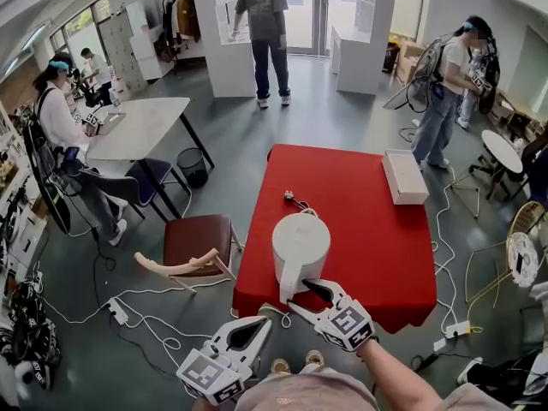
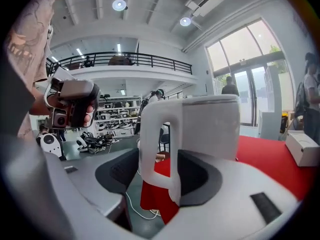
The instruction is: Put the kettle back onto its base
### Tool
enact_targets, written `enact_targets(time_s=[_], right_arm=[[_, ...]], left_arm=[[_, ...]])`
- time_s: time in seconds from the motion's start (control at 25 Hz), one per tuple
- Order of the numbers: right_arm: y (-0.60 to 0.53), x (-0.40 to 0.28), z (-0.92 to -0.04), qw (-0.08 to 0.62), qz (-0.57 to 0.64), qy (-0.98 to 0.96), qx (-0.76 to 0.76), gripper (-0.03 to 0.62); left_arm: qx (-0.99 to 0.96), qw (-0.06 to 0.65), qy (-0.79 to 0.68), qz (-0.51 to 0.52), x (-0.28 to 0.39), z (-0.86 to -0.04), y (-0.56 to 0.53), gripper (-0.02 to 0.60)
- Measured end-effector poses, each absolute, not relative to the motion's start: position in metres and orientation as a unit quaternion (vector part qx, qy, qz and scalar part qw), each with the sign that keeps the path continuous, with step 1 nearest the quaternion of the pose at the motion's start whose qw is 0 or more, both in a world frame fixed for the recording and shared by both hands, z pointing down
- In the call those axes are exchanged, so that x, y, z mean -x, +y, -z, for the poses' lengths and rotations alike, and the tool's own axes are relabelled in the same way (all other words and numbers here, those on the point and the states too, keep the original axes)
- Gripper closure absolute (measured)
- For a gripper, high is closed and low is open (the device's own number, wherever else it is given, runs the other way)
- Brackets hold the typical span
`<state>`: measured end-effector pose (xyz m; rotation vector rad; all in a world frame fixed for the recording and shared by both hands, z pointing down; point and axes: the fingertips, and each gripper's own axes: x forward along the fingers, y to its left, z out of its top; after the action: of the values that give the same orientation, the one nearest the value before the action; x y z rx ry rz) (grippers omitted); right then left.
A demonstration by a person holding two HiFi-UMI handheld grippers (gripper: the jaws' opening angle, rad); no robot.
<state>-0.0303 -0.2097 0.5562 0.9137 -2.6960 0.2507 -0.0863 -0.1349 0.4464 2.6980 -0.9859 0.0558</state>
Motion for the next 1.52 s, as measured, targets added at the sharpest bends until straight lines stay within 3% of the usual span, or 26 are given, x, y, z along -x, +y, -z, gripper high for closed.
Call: enact_targets(time_s=[0.2, 0.28, 0.4, 0.44, 0.48, 0.52, 1.08, 1.52], right_arm=[[-0.196, 0.009, -0.547, 0.131, -0.092, -0.927, -0.338, 0.315], [-0.187, 0.007, -0.540, 0.129, -0.092, -0.929, -0.335, 0.363], [-0.176, 0.006, -0.530, 0.119, -0.090, -0.928, -0.341, 0.377], [-0.172, 0.004, -0.526, 0.109, -0.091, -0.927, -0.347, 0.405], [-0.169, 0.003, -0.521, 0.096, -0.094, -0.927, -0.351, 0.573], [-0.165, 0.002, -0.516, 0.083, -0.099, -0.928, -0.350, 0.586], [-0.112, -0.001, -0.442, -0.005, -0.079, -0.915, -0.395, 0.586], [-0.060, -0.035, -0.449, 0.001, -0.105, -0.916, -0.388, 0.586]], left_arm=[[-0.938, 0.132, -0.319, -0.018, 0.079, -0.446, -0.130, 0.583], [-0.941, 0.132, -0.311, -0.017, 0.075, -0.445, -0.129, 0.583], [-0.945, 0.131, -0.300, -0.015, 0.073, -0.444, -0.127, 0.583], [-0.946, 0.131, -0.297, -0.014, 0.073, -0.444, -0.126, 0.583], [-0.947, 0.131, -0.294, -0.013, 0.074, -0.444, -0.125, 0.583], [-0.947, 0.131, -0.292, -0.011, 0.075, -0.444, -0.124, 0.583], [-0.950, 0.126, -0.286, 0.011, 0.079, -0.441, -0.128, 0.583], [-0.950, 0.102, -0.294, -0.001, 0.045, -0.432, -0.101, 0.583]])
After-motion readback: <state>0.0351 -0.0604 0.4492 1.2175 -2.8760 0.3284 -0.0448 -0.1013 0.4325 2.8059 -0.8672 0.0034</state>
